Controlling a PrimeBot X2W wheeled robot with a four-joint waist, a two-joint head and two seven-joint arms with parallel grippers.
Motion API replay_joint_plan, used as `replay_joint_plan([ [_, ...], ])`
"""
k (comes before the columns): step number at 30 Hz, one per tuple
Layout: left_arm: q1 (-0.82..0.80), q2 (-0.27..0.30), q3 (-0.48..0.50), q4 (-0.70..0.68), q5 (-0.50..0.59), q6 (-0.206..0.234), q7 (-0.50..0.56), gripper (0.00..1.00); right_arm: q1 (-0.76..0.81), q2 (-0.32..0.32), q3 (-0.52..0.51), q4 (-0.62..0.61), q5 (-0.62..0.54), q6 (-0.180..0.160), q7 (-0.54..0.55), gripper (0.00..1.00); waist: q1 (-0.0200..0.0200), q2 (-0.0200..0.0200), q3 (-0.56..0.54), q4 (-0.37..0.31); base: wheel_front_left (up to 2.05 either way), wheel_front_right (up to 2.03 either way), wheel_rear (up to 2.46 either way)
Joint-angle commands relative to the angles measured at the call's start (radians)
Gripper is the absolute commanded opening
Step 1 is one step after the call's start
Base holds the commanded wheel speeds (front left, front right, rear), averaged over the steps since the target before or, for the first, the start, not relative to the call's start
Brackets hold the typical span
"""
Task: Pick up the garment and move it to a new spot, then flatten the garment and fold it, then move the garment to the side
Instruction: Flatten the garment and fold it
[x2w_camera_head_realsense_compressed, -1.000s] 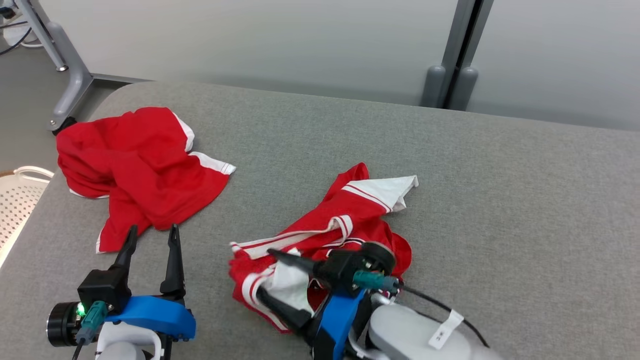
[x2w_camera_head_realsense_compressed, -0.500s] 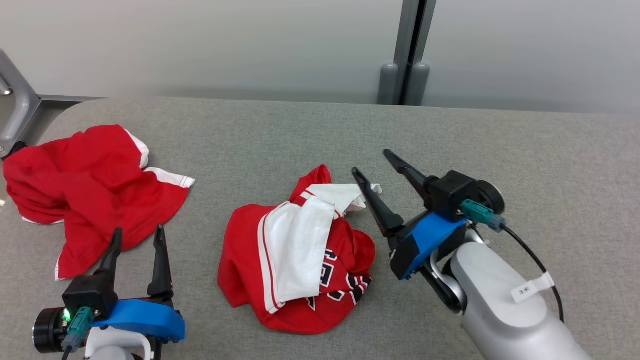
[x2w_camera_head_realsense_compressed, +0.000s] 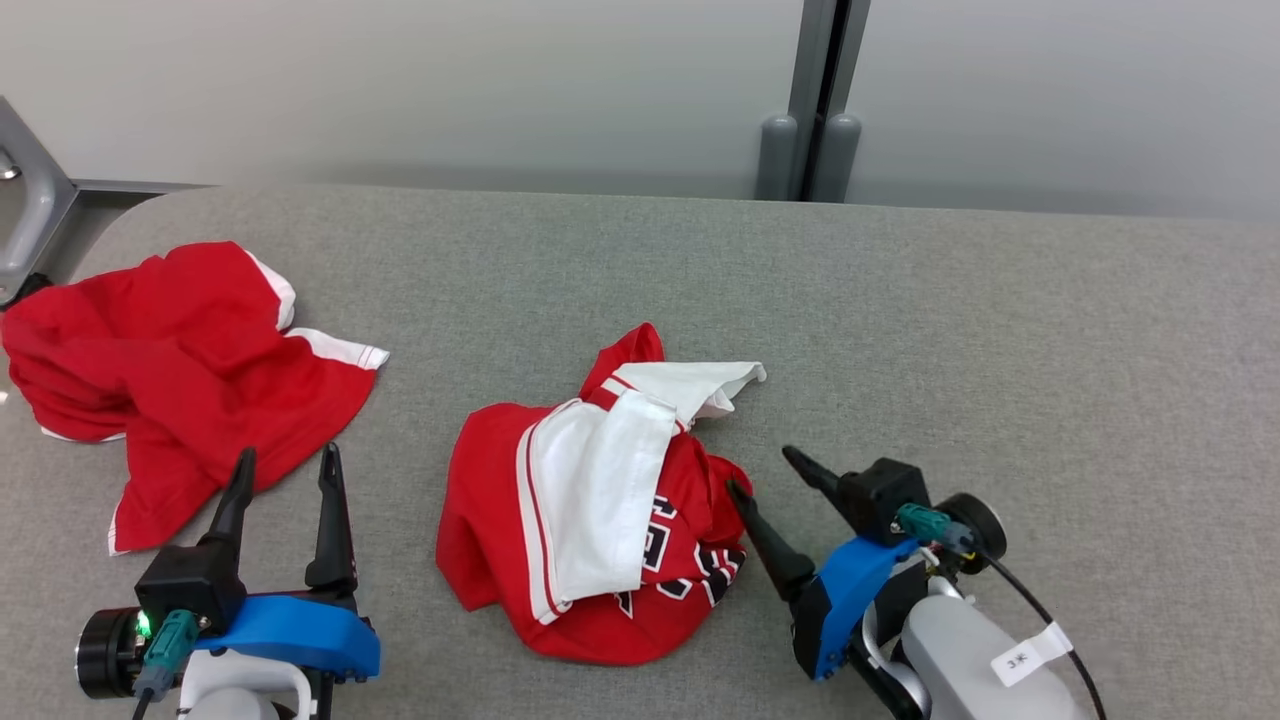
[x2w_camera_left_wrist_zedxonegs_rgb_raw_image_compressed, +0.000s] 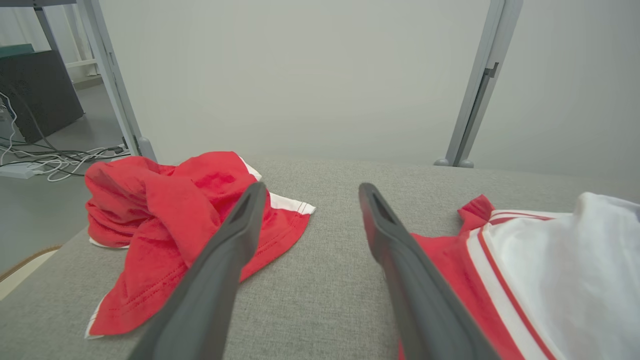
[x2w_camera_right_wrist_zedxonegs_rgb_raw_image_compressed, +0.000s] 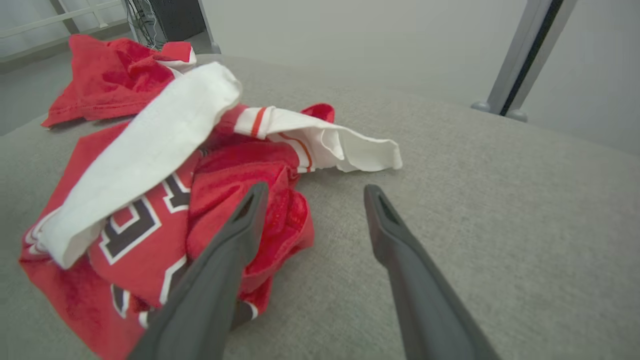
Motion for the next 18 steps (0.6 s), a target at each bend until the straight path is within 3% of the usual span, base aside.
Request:
replay_joint_plan([
  [1,-0.012,-0.001,0.003,-0.001,0.003,-0.002,-0.005,1.00,-0.003,0.003,0.013,0.021,0.003,0.000,0.009,1.00,0.0000,-0.0002,0.005,0.008,0.00,0.00,0.00],
  [5,-0.022,-0.005,-0.003,0.005,0.004,-0.006,-0.005,1.00,-0.017,0.018,0.071,0.107,0.034,0.000,0.036,1.00,0.0000,-0.0002,0.015,0.024,0.00,0.00,0.00],
  [6,-0.022,-0.006,-0.004,0.006,0.005,-0.006,-0.005,1.00,-0.021,0.021,0.083,0.123,0.051,0.000,0.041,0.59,0.0000,-0.0002,0.016,0.026,0.00,0.00,0.00],
  [7,-0.021,-0.007,-0.004,0.008,0.005,-0.006,-0.005,1.00,-0.029,0.023,0.094,0.136,0.065,0.000,0.042,0.37,0.0000,-0.0002,0.016,0.027,0.00,0.00,0.00],
  [8,-0.020,-0.007,-0.005,0.010,0.005,-0.005,-0.005,1.00,-0.037,0.025,0.103,0.143,0.080,0.000,0.035,0.00,0.0000,-0.0002,0.016,0.028,0.00,0.00,0.00],
  [13,0.001,-0.006,0.001,0.020,0.002,0.002,-0.005,1.00,-0.054,0.023,0.094,0.157,0.140,0.000,-0.008,0.00,0.0000,-0.0002,-0.007,0.010,0.00,0.00,0.00],
  [18,0.022,-0.011,-0.006,0.029,0.002,0.001,-0.005,1.00,-0.005,-0.052,-0.032,0.087,0.194,0.000,-0.026,0.00,0.0000,-0.0002,-0.053,-0.012,0.00,0.00,0.00],
])
